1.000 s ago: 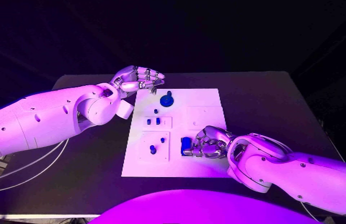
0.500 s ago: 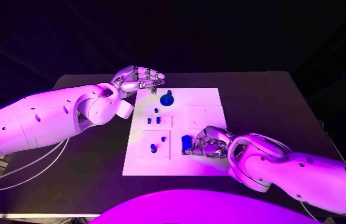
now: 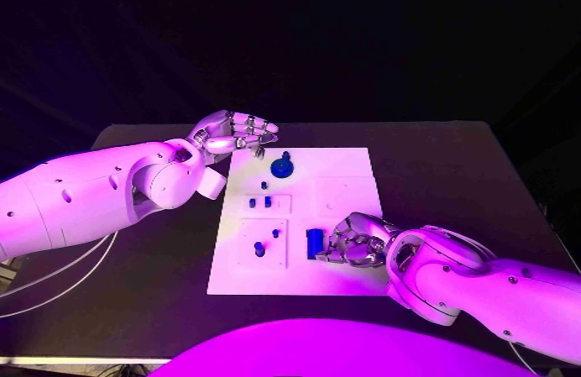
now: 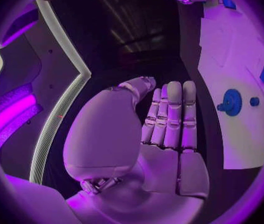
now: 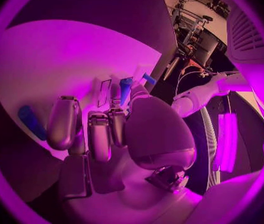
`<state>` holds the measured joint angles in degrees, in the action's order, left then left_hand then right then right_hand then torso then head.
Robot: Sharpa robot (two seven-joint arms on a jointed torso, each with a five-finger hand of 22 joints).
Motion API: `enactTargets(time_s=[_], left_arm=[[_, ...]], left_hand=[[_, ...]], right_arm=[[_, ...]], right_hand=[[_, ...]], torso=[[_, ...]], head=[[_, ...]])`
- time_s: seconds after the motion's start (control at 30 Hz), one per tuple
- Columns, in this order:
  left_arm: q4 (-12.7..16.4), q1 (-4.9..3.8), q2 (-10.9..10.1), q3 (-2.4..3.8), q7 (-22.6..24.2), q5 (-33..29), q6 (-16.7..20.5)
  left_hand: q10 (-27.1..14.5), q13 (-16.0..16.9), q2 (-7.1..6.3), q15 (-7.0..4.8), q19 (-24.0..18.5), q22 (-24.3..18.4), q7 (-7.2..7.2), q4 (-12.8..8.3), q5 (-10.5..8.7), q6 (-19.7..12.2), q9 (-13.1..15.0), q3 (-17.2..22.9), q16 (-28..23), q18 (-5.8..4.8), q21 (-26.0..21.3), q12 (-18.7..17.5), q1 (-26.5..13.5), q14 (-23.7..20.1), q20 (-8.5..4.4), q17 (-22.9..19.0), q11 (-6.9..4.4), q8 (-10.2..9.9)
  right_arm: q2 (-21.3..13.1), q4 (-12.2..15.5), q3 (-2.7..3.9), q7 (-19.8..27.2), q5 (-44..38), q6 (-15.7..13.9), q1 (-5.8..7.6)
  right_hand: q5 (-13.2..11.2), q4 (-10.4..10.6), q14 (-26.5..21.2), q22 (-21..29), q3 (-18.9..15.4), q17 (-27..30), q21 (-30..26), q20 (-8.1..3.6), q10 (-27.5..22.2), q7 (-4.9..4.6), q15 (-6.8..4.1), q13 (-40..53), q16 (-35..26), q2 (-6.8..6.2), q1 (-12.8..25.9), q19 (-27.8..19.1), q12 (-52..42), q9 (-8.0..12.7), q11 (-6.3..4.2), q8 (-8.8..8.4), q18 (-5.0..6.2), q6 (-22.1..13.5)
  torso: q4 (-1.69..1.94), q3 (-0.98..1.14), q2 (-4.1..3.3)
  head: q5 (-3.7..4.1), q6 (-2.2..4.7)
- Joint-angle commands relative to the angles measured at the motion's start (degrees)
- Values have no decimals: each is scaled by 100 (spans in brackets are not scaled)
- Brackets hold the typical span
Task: Assemble the parts on the task board
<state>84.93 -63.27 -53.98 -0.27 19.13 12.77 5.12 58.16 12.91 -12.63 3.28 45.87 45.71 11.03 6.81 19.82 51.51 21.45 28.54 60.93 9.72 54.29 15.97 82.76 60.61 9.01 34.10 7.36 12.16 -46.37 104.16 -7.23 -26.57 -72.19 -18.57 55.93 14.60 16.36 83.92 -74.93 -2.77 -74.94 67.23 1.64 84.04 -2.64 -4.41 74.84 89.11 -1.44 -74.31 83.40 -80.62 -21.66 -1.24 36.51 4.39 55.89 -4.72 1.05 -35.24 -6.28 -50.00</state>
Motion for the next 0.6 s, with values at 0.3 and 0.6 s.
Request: enactTargets(time_s=[0.3,0.6], left_arm=[[8,-3,-3,2,17,11,-33],[8,-3,-3,2,25,11,-28]], left_hand=[[-46,5,47,3,7,-9,1,10,23,-44,-8,17,19,76,-31,22,-5,-27,12,-8,9,13],[-49,6,48,4,7,-10,2,18,21,-46,-9,16,20,76,-34,24,-15,-28,14,-10,10,14]], right_arm=[[-107,77,2,130,-26,-2,-14],[-541,307,40,340,11,-448,31]], right_hand=[[-690,41,569,-695,-10,-1319,1,6,112,-13,-24,763,25,-406,229,31,-1,21,-3,-11,-36,90],[-598,29,560,-667,86,-1274,-103,18,63,-51,-4,701,9,-405,176,4,84,52,25,-83,-20,-23]], torso=[[-4,0,1],[-10,-3,10]], head=[[-1,0],[25,0]])
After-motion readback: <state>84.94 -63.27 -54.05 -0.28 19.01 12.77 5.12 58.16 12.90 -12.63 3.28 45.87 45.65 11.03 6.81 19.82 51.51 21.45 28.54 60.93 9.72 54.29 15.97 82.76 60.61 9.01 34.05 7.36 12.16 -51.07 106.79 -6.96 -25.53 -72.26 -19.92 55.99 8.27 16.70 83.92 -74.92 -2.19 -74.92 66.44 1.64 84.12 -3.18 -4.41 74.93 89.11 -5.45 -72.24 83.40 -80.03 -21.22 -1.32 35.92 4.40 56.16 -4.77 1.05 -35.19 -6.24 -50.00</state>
